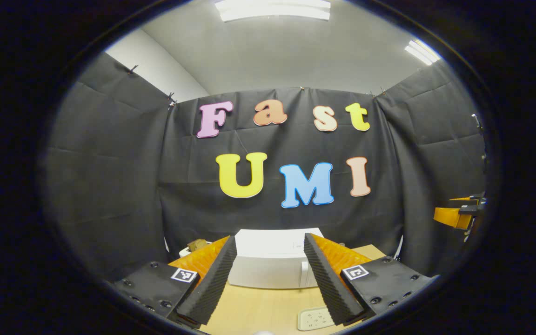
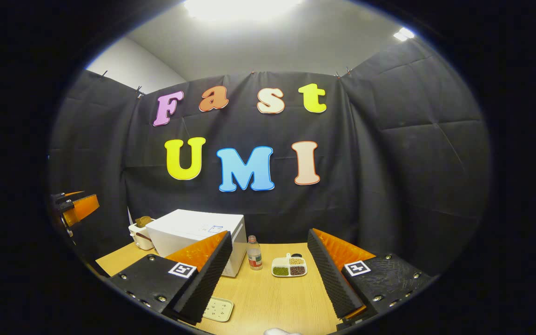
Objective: Open the microwave oven with the left hand, put the food in, and close the microwave oven.
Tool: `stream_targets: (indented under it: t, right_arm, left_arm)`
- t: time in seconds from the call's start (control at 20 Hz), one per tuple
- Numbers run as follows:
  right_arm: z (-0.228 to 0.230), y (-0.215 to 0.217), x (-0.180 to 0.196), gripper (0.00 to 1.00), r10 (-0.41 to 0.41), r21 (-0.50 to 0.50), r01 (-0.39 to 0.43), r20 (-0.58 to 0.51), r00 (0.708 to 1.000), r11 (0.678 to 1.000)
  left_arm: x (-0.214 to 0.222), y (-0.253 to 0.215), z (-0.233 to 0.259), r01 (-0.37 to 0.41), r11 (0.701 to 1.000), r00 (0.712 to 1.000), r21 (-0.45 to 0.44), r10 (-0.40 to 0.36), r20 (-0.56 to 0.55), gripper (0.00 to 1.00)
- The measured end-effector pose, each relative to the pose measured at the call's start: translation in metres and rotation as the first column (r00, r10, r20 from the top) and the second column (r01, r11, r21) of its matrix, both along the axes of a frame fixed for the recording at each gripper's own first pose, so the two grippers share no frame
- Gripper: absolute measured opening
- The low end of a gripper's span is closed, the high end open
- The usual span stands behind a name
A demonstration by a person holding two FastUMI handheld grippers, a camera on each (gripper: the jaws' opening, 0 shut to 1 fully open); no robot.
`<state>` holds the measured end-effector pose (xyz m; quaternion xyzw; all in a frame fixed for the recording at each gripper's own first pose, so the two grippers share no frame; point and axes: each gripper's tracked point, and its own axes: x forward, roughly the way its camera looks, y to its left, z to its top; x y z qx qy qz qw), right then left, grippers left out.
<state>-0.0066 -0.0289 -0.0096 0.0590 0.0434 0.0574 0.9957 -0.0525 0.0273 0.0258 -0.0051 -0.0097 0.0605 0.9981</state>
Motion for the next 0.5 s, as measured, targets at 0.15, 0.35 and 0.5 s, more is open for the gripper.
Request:
stream_targets:
  t: [0.15, 0.35, 0.5]
  right_arm:
    - [0.0039, -0.0009, -0.0002, 1.0, -0.009, 0.003, 0.009, 0.008, 1.0, 1.0]
    - [0.0017, 0.0011, -0.0019, 0.99, -0.004, -0.001, 0.004, 0.006, 1.0, 1.0]
    - [0.0007, 0.0035, 0.0007, 1.0, 0.0, 0.003, 0.0, 0.0, 1.0, 1.0]
  left_arm:
    - [0.0026, 0.0004, -0.0019, 0.002, 1.0, 1.0, -0.004, -0.002, -0.004, 0.99]
    - [0.0034, -0.0013, -0.0066, 0.003, 1.0, 1.0, -0.007, -0.003, -0.007, 0.95]
    - [0.0055, -0.0017, -0.0081, 0.006, 1.0, 1.0, -0.007, -0.007, -0.01, 0.94]
